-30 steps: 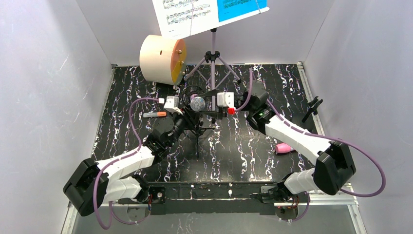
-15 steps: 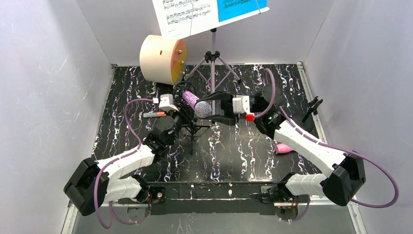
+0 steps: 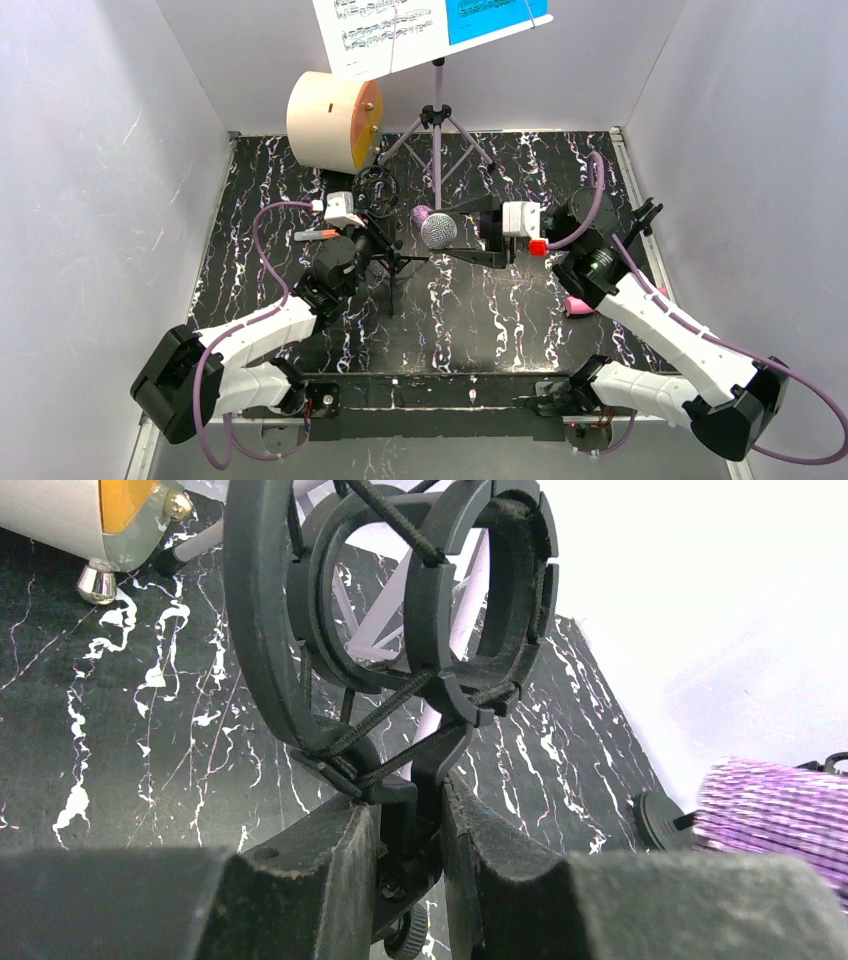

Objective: Pack up the instrument practice props
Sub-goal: Remove the microphone from the microphone stand, then place the microphone at the center of the board.

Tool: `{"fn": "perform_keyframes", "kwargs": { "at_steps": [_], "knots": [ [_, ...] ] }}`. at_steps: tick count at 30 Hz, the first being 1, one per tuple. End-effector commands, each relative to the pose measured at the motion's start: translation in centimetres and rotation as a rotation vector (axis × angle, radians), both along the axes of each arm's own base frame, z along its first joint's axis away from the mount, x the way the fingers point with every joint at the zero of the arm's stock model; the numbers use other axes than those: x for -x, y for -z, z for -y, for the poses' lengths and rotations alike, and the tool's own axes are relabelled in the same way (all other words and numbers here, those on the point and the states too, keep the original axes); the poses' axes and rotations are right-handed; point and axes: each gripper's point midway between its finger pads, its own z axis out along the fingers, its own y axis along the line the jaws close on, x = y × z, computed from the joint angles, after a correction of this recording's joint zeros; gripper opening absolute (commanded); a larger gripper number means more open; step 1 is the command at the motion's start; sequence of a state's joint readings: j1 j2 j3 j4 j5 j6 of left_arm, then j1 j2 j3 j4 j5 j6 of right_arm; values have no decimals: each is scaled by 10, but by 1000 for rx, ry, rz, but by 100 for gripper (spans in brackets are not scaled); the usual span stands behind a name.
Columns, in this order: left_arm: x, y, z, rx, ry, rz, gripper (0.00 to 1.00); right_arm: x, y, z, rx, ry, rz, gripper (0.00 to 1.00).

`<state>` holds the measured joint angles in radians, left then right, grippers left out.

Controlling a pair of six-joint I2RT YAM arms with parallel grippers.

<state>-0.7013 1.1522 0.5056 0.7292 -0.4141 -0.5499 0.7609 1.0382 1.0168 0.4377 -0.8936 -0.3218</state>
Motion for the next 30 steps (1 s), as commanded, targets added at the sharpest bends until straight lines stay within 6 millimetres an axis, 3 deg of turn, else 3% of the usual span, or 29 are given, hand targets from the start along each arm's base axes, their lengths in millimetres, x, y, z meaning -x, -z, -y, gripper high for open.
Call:
{"fn": "perform_keyframes", "kwargs": {
  "at_steps": [1, 7, 14, 20, 26, 30],
  "knots": [
    [10, 54, -23, -163, -34, -143, 17, -35, 41, 12, 106, 247, -123, 1],
    [13, 37, -19, -120, -12, -130, 49, -52, 108, 49, 304, 488, -246, 1],
    [15, 23, -18, -114, -9, -149, 69, -45, 181, 99, 614, 656, -365, 1],
    [18, 3, -24, -103, -29, -153, 86, -25, 219, 139, 859, 720, -445, 1],
    [25, -18, -33, -127, -44, -173, 94, -17, 253, 181, 1095, 818, -465, 1],
    [33, -40, -44, -150, -55, -165, 98, -2, 264, 192, 1180, 797, -521, 1]
  ]
}}
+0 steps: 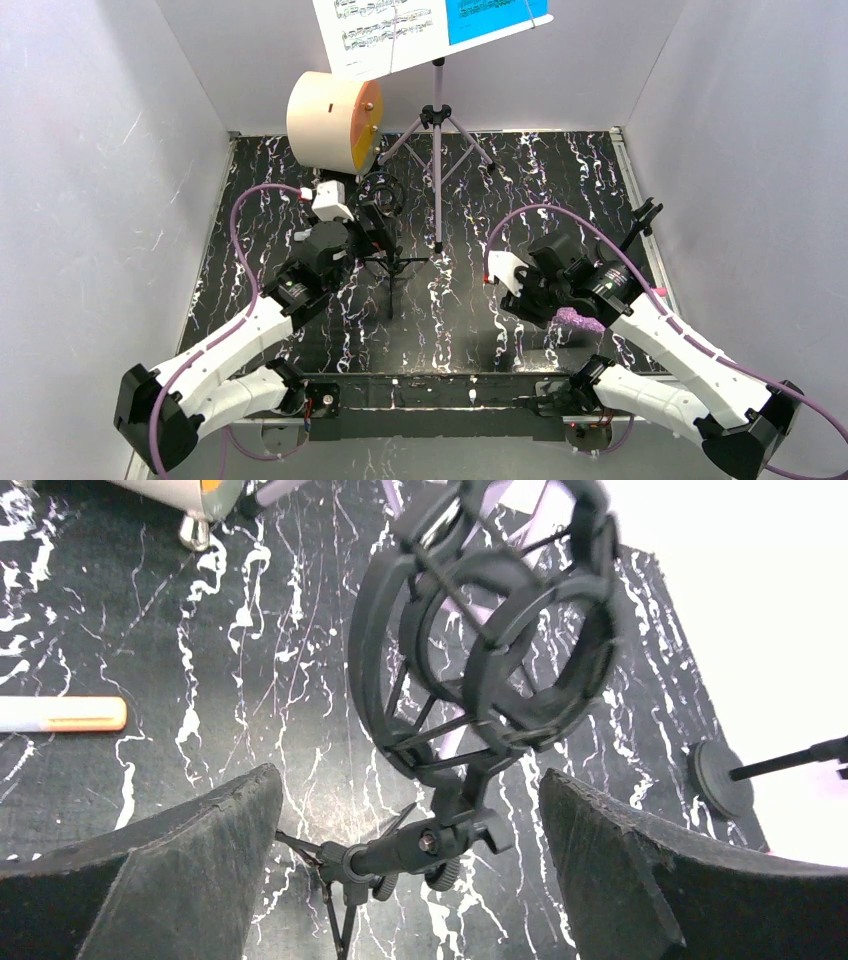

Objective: Pack up the instrument practice props
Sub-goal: Place the microphone at the center of the board.

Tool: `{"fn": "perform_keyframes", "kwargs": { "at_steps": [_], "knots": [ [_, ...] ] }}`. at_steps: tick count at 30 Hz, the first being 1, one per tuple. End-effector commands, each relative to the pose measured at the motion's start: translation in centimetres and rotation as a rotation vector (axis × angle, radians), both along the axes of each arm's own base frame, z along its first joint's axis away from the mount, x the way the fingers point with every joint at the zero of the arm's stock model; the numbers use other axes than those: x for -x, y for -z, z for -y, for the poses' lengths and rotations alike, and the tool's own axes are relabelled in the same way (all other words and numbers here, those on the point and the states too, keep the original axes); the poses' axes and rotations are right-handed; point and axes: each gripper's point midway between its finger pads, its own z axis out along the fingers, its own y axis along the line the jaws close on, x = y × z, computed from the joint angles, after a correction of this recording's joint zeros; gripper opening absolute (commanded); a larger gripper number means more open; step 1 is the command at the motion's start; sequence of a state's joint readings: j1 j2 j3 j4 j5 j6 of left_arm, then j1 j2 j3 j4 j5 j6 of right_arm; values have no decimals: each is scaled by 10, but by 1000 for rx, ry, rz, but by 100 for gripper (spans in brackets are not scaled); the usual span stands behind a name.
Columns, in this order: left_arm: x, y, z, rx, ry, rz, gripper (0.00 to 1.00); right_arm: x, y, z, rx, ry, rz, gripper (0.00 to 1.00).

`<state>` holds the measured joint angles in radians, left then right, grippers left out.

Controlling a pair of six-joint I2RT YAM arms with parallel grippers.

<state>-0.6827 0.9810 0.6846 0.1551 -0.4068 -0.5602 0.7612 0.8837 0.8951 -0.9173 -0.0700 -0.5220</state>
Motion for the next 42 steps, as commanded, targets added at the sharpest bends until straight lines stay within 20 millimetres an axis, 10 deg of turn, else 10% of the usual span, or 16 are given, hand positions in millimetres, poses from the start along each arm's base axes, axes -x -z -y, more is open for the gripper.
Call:
{"fn": "perform_keyframes", "kwargs": {
  "at_steps": [1, 15, 32, 42],
  "knots": [
    [12, -29, -21, -47, -39, -3, 98, 13, -6, 20, 78, 16, -39, 1],
    [52, -101, -88, -342, -57, 119, 99, 23, 59, 106, 501, -16, -7, 1],
    [62, -92, -123, -406, -166, 192, 98, 8, 132, 149, 705, -154, 12, 2],
    [61, -89, -124, -410, -168, 188, 98, 6, 126, 143, 667, -138, 12, 48]
  ]
}}
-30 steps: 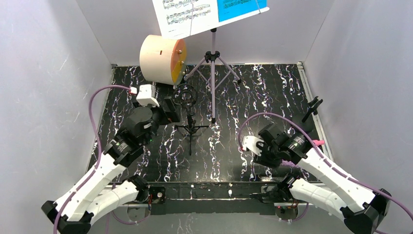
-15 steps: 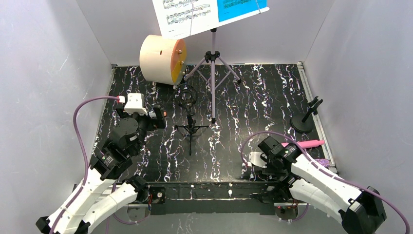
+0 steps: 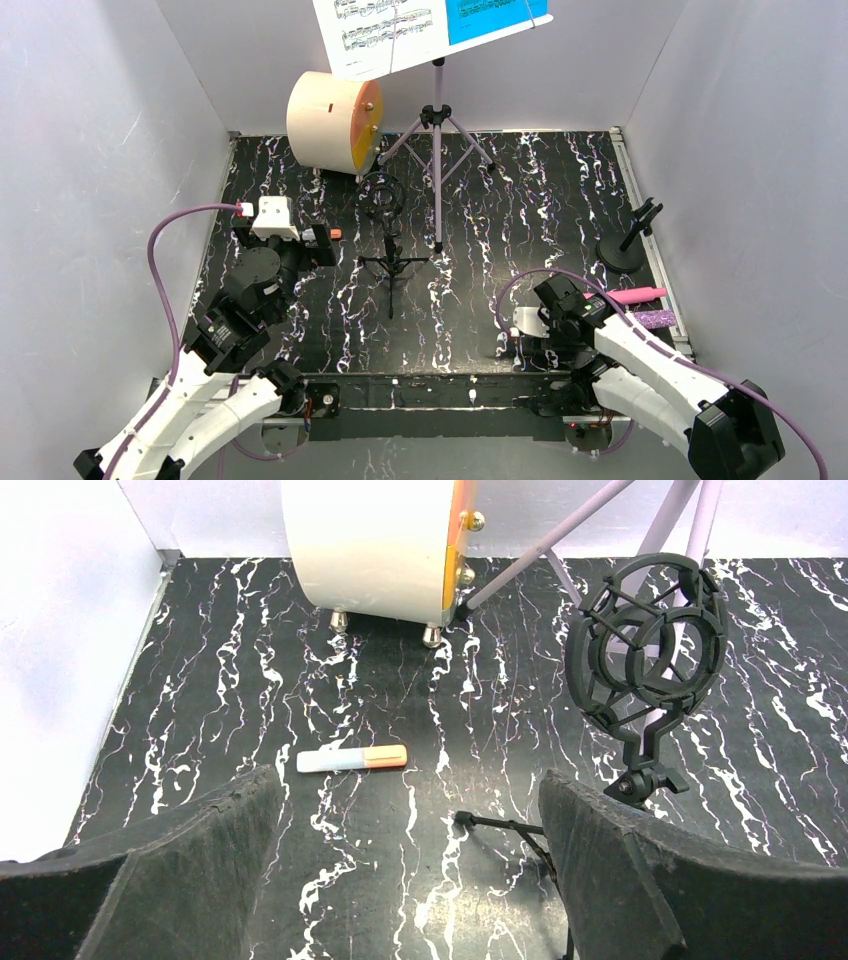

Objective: Pack up the instrument practice props
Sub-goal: Place the microphone at the center of the board.

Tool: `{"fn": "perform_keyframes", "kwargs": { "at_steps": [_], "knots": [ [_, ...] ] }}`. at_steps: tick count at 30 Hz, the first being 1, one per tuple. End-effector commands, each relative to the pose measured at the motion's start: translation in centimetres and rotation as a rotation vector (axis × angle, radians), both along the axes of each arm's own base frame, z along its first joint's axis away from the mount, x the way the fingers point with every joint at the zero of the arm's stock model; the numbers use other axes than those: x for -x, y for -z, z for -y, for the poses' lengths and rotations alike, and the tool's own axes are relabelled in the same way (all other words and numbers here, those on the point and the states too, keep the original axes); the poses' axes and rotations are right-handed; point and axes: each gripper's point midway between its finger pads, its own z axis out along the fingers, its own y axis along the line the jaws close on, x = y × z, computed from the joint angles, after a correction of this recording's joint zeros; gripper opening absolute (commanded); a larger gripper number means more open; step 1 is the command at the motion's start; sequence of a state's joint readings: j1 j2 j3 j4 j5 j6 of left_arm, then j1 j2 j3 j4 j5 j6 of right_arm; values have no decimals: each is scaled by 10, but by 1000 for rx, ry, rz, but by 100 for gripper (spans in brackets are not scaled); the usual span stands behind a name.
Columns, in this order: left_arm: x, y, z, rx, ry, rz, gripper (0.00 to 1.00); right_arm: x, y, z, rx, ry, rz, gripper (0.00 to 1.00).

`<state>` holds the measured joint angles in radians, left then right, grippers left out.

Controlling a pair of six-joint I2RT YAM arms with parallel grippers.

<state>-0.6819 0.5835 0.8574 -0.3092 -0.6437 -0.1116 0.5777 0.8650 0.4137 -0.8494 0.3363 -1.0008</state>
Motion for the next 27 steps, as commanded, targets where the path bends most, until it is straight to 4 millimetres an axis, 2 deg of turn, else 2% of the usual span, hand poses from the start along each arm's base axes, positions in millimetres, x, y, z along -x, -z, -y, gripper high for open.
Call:
{"fn": "perform_keyframes", "kwargs": {
  "at_steps": [1, 6, 9, 12, 17, 20, 23, 27],
  "knots": [
    [-2, -1, -4, 2, -20, 13, 98, 3, -1, -5, -31, -17, -19, 52],
    [-4, 2, -4, -2, -24, 4, 98, -1, -13, -13, -73, 1, -3, 68],
    [-5, 2, -3, -1, -23, 1, 98, -7, -23, -18, -98, 15, 19, 74],
    [-6, 3, -4, 4, -23, -1, 98, -16, -40, -36, -191, 35, 41, 79],
    [-7, 4, -4, 23, -15, -3, 98, -44, -82, -76, -388, 65, 123, 92],
    [-7, 4, -4, 36, -11, 0, 98, -61, -122, -117, -607, 97, 157, 97],
    [-8, 6, -4, 38, -10, -6, 98, -65, -151, -154, -814, 113, 138, 99],
    [-9, 6, -2, 53, 0, -8, 98, -71, -181, -188, -1047, 124, 147, 99]
  ]
}}
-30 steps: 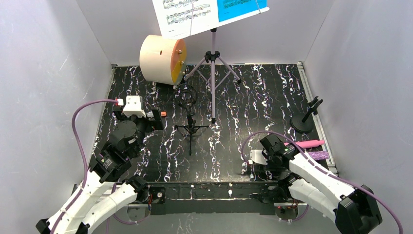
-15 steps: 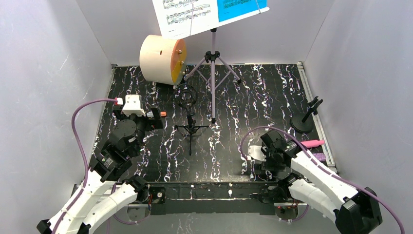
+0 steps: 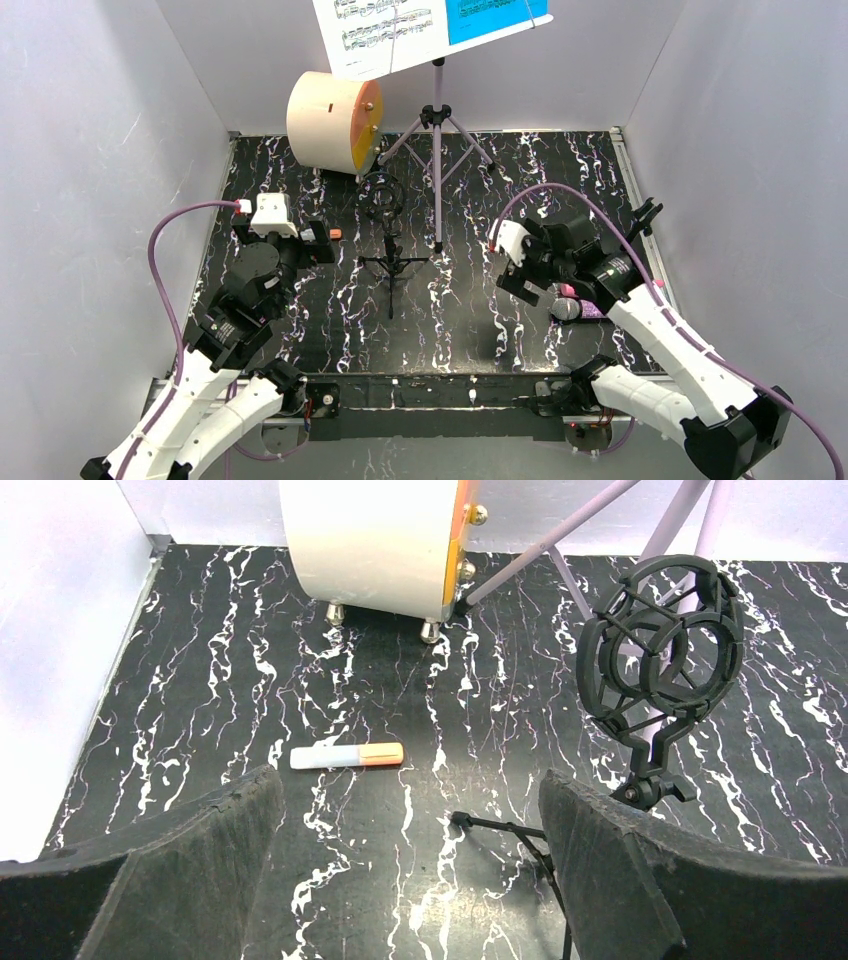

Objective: Pack up the instrument practice props
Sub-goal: Place the microphone at the center of the board, then pick up the microphone stand at the center of the board.

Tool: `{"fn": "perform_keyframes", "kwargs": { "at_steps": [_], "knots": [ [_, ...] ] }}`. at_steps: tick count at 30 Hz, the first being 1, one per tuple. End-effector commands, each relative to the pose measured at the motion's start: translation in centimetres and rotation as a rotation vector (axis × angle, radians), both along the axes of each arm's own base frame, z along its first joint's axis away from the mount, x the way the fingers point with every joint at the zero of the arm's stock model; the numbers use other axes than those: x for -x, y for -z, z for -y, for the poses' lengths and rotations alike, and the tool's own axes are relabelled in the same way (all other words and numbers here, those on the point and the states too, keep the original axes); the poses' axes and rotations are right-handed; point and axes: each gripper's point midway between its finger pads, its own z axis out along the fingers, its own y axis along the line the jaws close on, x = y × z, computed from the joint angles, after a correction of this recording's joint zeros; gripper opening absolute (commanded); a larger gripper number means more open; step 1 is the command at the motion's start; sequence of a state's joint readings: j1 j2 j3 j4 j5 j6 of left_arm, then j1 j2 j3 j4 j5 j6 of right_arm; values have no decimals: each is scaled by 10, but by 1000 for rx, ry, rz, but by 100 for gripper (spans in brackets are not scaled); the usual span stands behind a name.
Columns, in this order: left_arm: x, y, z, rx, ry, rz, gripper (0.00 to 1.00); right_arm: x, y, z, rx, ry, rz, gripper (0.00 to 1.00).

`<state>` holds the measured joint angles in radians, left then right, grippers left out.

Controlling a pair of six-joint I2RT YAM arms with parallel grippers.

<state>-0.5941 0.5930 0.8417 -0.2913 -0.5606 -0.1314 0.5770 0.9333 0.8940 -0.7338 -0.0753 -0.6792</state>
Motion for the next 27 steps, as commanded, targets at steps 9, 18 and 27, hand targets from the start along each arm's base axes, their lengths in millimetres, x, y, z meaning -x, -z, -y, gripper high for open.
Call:
{"fn": "perform_keyframes", "kwargs": {
  "at_steps": [9, 18, 27],
  "knots": [
    [-4, 4, 2, 44, 12, -6, 98, -13, -54, -103, -763, 15, -12, 96],
    [-5, 10, 3, 51, 18, -18, 98, -4, -50, -186, -956, -104, 59, 97],
    [-6, 15, 1, 58, 11, -31, 98, -32, -44, -243, -1088, -95, 108, 98]
  ]
}}
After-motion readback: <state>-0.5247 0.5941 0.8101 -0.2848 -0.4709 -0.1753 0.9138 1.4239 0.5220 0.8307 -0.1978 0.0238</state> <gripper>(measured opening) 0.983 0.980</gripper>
